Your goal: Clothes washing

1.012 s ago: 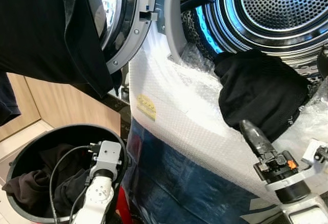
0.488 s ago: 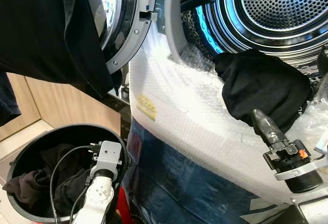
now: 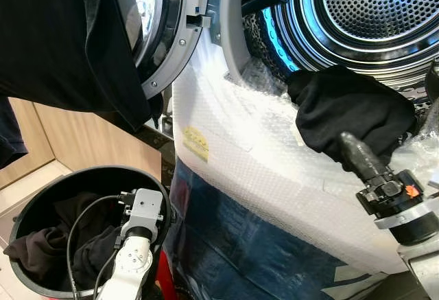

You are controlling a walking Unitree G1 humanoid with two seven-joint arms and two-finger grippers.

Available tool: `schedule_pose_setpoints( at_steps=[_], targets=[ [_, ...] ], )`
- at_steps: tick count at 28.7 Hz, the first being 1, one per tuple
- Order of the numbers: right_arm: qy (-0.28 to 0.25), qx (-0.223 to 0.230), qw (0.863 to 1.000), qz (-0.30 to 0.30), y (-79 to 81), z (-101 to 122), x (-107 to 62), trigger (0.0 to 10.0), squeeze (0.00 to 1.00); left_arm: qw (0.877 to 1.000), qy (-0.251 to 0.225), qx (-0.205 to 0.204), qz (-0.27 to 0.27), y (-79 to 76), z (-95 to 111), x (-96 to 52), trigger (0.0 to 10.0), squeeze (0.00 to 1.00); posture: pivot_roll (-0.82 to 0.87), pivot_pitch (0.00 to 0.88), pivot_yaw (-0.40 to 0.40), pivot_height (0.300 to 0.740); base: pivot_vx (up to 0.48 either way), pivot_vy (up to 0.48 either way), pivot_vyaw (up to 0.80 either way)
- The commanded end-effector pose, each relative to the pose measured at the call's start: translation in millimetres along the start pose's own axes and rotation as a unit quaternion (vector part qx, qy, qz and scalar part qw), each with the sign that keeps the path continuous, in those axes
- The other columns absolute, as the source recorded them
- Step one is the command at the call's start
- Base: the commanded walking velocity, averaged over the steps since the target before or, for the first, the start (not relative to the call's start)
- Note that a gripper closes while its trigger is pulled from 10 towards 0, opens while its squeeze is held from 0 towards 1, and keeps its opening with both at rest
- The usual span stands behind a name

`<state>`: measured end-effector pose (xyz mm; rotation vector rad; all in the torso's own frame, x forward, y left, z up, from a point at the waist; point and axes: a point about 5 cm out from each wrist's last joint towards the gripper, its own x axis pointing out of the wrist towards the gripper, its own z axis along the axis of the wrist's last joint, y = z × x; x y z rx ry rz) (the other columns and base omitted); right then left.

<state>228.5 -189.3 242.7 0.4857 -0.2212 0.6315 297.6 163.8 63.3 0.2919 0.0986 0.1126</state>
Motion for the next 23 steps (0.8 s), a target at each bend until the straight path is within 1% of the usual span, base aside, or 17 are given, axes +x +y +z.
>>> schedule_pose_setpoints(
  at_steps=[1,4,5,7,8,9,10,11,12,13,15,16,17,20,21,22,23],
  targets=[
    [-0.003,-0.046,0.998,0.032,9.8,12.0,12.8,0.0,0.0,1.0,-0.004,-0.009,-0.02,-11.2,3.5,0.9,10.0,0.0,-0.02,0.0,-0.14,0.74,0.0,0.0,0.0],
    [0.008,-0.099,0.992,0.078,23.4,17.3,31.1,0.0,0.0,1.0,-0.004,-0.008,-0.022,-12.4,3.6,1.1,10.0,0.0,-0.02,0.0,-0.14,0.74,0.0,0.0,0.0],
    [0.006,-0.123,0.987,0.108,31.6,22.0,42.7,0.0,0.0,1.0,-0.004,-0.01,-0.021,-12.6,3.8,1.4,10.0,0.0,-0.02,0.0,-0.138,0.74,0.0,0.0,0.0],
    [0.003,-0.13,0.984,0.12,34.8,24.1,47.0,0.0,0.0,1.0,-0.004,-0.011,-0.02,-12.6,3.9,1.5,10.0,0.0,-0.02,0.0,-0.138,0.74,0.0,0.0,0.0],
    [-0.011,-0.157,0.977,0.144,40.4,34.1,63.6,0.0,0.0,1.0,-0.004,-0.011,-0.02,-13.0,4.2,2.0,10.0,0.0,-0.02,0.0,-0.136,0.74,0.0,0.0,0.0],
    [-0.021,-0.169,0.973,0.154,42.4,39.7,72.2,0.0,0.0,1.0,-0.004,-0.011,-0.02,-13.2,4.5,2.5,10.0,0.0,-0.02,0.0,-0.133,0.74,0.0,0.0,0.0],
    [-0.037,-0.185,0.967,0.171,46.5,48.7,87.2,0.0,0.0,1.0,-0.005,-0.01,-0.02,-13.2,5.0,3.2,10.0,0.0,-0.02,0.0,-0.135,0.74,0.0,0.0,0.0],
    [-0.046,-0.19,0.964,0.178,49.2,53.3,95.1,0.0,0.0,1.0,-0.006,-0.01,-0.02,-13.1,5.2,3.5,10.0,0.0,-0.02,0.0,-0.135,0.74,0.0,0.0,0.0],
    [-0.07,-0.196,0.962,0.176,52.4,61.9,111.0,0.0,0.0,1.0,-0.007,-0.009,-0.02,-12.8,5.6,4.0,10.0,0.0,-0.01,0.0,-0.137,0.74,0.0,0.0,0.0],
    [-0.083,-0.19,0.963,0.172,55.0,66.8,121.4,0.0,0.0,1.0,-0.007,-0.008,-0.019,-12.4,5.8,4.3,10.0,0.0,-0.01,0.0,-0.138,0.74,0.0,0.0,0.0],
    [-0.097,-0.183,0.964,0.168,60.2,73.5,138.6,0.0,0.0,1.0,-0.008,-0.009,-0.017,-11.3,6.3,4.7,10.0,0.0,-0.01,0.0,-0.136,0.74,0.0,0.0,0.0],
    [-0.099,-0.186,0.963,0.167,63.7,76.6,151.0,0.0,0.0,1.0,-0.008,-0.009,-0.016,-10.9,6.2,4.9,10.0,0.0,0.0,0.0,-0.136,0.74,0.0,0.0,0.0],
    [-0.095,-0.194,0.963,0.162,67.9,79.8,167.9,0.0,0.0,1.0,-0.008,-0.009,-0.015,-10.5,6.1,5.1,10.0,0.0,0.0,0.0,-0.136,0.74,0.0,0.0,0.0],
    [-0.083,-0.2,0.967,0.133,61.7,88.1,193.7,0.0,0.0,1.0,-0.008,-0.008,-0.015,-11.2,5.9,4.7,10.0,0.0,0.01,0.0,-0.143,0.74,0.0,0.0,0.0],
    [-0.071,-0.198,0.973,0.099,54.1,94.4,210.3,0.0,0.0,1.0,-0.009,-0.007,-0.015,-10.8,6.0,4.3,10.0,0.0,0.02,0.0,-0.144,0.74,0.0,0.0,0.0],
    [-0.065,-0.197,0.975,0.081,50.3,96.4,216.0,0.0,0.0,1.0,-0.009,-0.008,-0.014,-10.4,6.0,4.2,10.0,0.0,0.02,0.0,-0.144,0.74,0.0,0.0,0.0],
    [-0.065,-0.197,0.975,0.081,50.3,96.4,216.0,0.0,0.0,1.0,-0.009,-0.008,-0.014,-10.4,6.0,4.2,10.0,0.0,0.02,0.0,-0.144,0.74,0.0,0.0,0.0]
  ],
)
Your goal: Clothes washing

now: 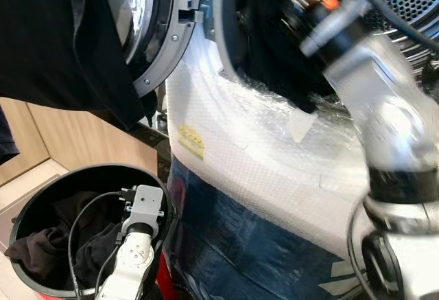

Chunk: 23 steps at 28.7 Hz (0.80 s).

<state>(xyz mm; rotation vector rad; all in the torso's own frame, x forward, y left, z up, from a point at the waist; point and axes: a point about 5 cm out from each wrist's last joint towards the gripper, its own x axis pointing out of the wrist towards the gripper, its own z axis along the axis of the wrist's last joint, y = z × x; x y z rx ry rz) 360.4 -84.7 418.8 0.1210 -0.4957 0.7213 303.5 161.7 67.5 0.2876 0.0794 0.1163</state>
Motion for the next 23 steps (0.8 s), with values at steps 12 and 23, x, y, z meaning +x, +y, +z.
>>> schedule_pose_setpoints(
  at_steps=[12,23],
  targets=[
    [0.053,-0.115,0.892,-0.434,-103.4,38.5,-17.7,0.0,0.0,1.0,-0.001,0.0,-0.007,-3.3,-0.5,-1.3,10.0,0.0,0.05,0.0,-0.164,0.74,0.0,0.0,0.0],
    [0.074,-0.12,0.889,-0.435,-109.0,30.4,-23.1,10.0,0.0,1.0,0.001,-0.008,0.005,-1.3,-0.7,-2.6,10.0,0.0,0.05,0.0,-0.164,0.74,0.0,0.0,0.0]
  ],
)
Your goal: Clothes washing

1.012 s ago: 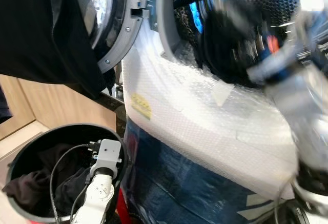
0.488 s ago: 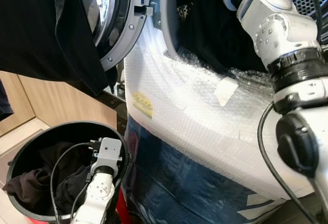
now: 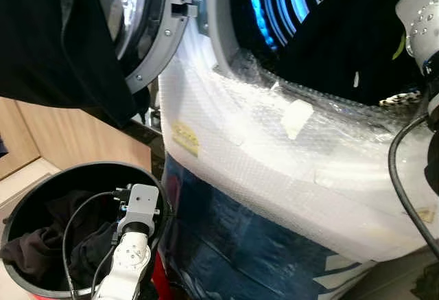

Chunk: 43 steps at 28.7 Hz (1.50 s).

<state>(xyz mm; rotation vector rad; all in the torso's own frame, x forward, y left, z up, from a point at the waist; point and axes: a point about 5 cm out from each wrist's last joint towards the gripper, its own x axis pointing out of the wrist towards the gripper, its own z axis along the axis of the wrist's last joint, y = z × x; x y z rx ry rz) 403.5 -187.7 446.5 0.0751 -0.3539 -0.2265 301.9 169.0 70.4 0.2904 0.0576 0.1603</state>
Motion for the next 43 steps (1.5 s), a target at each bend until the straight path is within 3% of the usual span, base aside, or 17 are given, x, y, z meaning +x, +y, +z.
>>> schedule_pose_setpoints(
  at_steps=[1,3,5,8,10,11,12,14,20,24,27,29,33,38,43],
  targets=[
    [0.043,-0.031,0.998,0.014,3.5,-26.0,-1.2,10.0,0.0,1.0,0.01,-0.009,-0.017,-8.3,-1.6,-1.9,10.0,0.0,0.05,0.0,-0.16,0.74,0.0,0.0,0.0],
    [0.095,-0.037,0.994,0.041,13.8,-57.9,-6.0,10.0,0.0,1.0,0.011,-0.003,-0.026,-9.7,-1.6,-1.9,10.0,0.0,0.05,0.0,-0.16,0.74,0.0,0.0,0.0],
    [0.104,-0.062,0.991,0.06,19.3,-68.5,-8.5,10.0,0.0,1.0,0.01,-0.003,-0.028,-10.4,-1.2,-1.9,10.0,0.0,0.04,0.0,-0.159,0.74,0.0,0.0,0.0],
    [0.14,-0.043,0.988,0.047,19.1,-88.1,-12.5,10.0,0.0,1.0,0.014,-0.004,-0.024,-9.9,-2.4,-3.0,10.0,0.0,0.03,0.0,-0.159,0.74,0.0,0.0,0.0],
    [0.145,-0.038,0.988,0.038,18.0,-89.6,-12.8,10.0,0.0,1.0,0.015,-0.005,-0.026,-10.6,-3.0,-3.5,10.0,0.0,0.02,0.0,-0.156,0.74,0.0,0.0,0.0],
    [0.141,-0.046,0.988,0.036,17.5,-87.2,-12.3,10.0,0.14,0.999,0.015,-0.004,-0.029,-11.6,-3.1,-3.8,10.0,0.0,0.02,0.0,-0.155,0.74,0.0,0.0,0.0],
    [0.134,-0.058,0.989,0.032,16.7,-83.0,-11.3,10.0,0.94,0.999,0.015,-0.003,-0.033,-12.7,-3.0,-3.9,10.0,0.0,0.01,0.0,-0.153,0.74,0.0,0.0,0.0],
    [0.127,-0.063,0.989,0.028,16.3,-79.5,-10.5,10.0,1.0,0.999,0.015,-0.004,-0.034,-13.1,-3.0,-3.7,10.0,0.0,0.01,0.0,-0.153,0.74,0.0,0.0,0.0],
    [0.128,-0.074,0.989,0.028,13.7,-72.7,-9.1,10.0,1.0,0.999,0.015,-0.007,-0.036,-17.3,-1.6,-3.3,10.0,0.0,0.01,0.0,-0.169,0.74,0.0,0.0,0.0],
    [0.146,-0.042,0.988,0.032,11.4,-74.4,-9.4,10.0,1.0,0.999,0.015,-0.008,-0.036,-19.1,-1.6,-4.3,10.0,0.0,0.01,0.0,-0.175,0.74,0.0,0.0,0.0],
    [0.139,-0.049,0.989,0.021,6.8,-68.2,-7.9,10.0,1.0,0.999,0.016,-0.008,-0.032,-16.2,-2.7,-4.5,10.0,0.0,0.01,0.0,-0.18,0.74,0.0,0.0,0.0],
    [0.128,-0.05,0.99,-0.006,-4.8,-60.7,-5.8,10.0,1.0,0.999,0.019,-0.007,-0.027,-13.6,-4.8,-4.6,10.0,0.0,0.0,0.0,-0.179,0.74,0.0,0.0,0.0],
    [0.134,-0.047,0.99,-0.011,-7.6,-62.5,-6.5,10.0,1.0,0.999,0.02,-0.006,-0.028,-14.0,-5.7,-5.0,10.0,0.0,-0.01,0.0,-0.177,0.74,0.0,0.0,0.0],
    [0.16,-0.026,0.987,-0.015,-7.2,-63.4,-14.3,10.0,1.0,0.999,0.02,-0.007,-0.03,-15.9,-5.1,-5.5,10.0,0.0,-0.02,0.0,-0.183,0.74,0.0,0.0,0.0],
    [0.181,-0.034,0.983,0.0,-4.3,-71.3,-35.3,10.0,1.0,0.999,0.022,-0.009,-0.031,-18.4,-6.2,-6.6,10.0,0.0,-0.03,0.0,-0.191,0.74,0.0,0.0,0.0]
  ],
)
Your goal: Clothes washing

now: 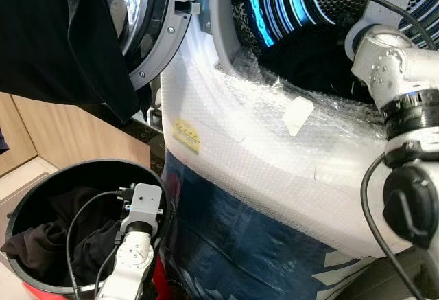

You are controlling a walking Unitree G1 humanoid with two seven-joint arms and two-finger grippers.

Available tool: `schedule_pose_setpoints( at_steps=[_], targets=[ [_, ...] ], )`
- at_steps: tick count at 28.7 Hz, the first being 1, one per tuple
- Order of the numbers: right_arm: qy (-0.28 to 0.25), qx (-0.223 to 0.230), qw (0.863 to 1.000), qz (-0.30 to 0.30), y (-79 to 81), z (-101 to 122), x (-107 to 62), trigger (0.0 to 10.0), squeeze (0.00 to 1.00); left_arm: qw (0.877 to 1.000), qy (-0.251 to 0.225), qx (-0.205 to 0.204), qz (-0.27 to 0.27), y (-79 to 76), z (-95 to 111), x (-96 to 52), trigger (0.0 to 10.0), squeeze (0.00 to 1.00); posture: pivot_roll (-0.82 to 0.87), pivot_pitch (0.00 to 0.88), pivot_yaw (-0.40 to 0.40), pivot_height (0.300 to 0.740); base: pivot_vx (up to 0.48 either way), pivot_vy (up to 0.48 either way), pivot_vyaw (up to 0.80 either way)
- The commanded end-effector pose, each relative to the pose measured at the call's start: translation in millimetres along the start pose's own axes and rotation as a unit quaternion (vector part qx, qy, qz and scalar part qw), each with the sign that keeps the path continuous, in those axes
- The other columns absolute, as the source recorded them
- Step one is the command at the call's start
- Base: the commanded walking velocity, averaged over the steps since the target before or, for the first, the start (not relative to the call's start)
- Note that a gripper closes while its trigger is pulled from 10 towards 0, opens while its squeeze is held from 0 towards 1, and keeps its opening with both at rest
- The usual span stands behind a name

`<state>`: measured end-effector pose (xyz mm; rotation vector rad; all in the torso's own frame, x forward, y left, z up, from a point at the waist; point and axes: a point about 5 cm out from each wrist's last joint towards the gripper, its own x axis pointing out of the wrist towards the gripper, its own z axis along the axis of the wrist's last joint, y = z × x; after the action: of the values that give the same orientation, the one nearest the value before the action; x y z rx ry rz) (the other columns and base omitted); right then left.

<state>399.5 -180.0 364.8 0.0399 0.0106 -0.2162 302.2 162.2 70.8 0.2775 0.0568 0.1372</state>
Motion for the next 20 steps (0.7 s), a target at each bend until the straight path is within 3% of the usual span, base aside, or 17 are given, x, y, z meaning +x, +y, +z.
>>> schedule_pose_setpoints(
  at_steps=[1,3,7,17,20],
  targets=[
    [0.014,0.006,1.0,0.003,-1.9,-4.2,-8.4,10.0,1.0,0.999,0.025,-0.003,-0.02,-12.8,-9.1,-5.6,10.0,0.0,-0.03,0.0,-0.193,0.74,0.0,0.0,0.0],
    [0.035,0.015,0.999,0.0,-6.0,-18.5,-21.9,10.0,1.0,0.999,0.027,-0.004,-0.02,-13.7,-9.8,-6.1,10.0,0.0,-0.03,0.0,-0.194,0.74,0.0,0.0,0.0],
    [0.04,0.016,0.999,0.021,-2.5,-24.3,-43.0,10.0,1.0,0.999,0.028,-0.003,-0.022,-14.3,-10.8,-6.6,10.0,0.0,-0.04,0.0,-0.189,0.74,0.0,0.0,0.0],
    [0.065,-0.004,0.998,0.017,-17.2,-38.6,-65.7,10.0,1.0,0.999,0.028,-0.001,-0.027,-15.0,-11.2,-5.7,10.0,0.0,-0.05,0.0,-0.185,0.74,0.0,0.0,0.0],
    [0.086,0.009,0.995,0.044,-19.1,-43.7,-76.4,10.0,1.0,0.999,0.028,-0.001,-0.031,-16.1,-11.2,-5.4,10.0,0.0,-0.05,0.0,-0.182,0.74,0.0,0.0,0.0]
  ],
)
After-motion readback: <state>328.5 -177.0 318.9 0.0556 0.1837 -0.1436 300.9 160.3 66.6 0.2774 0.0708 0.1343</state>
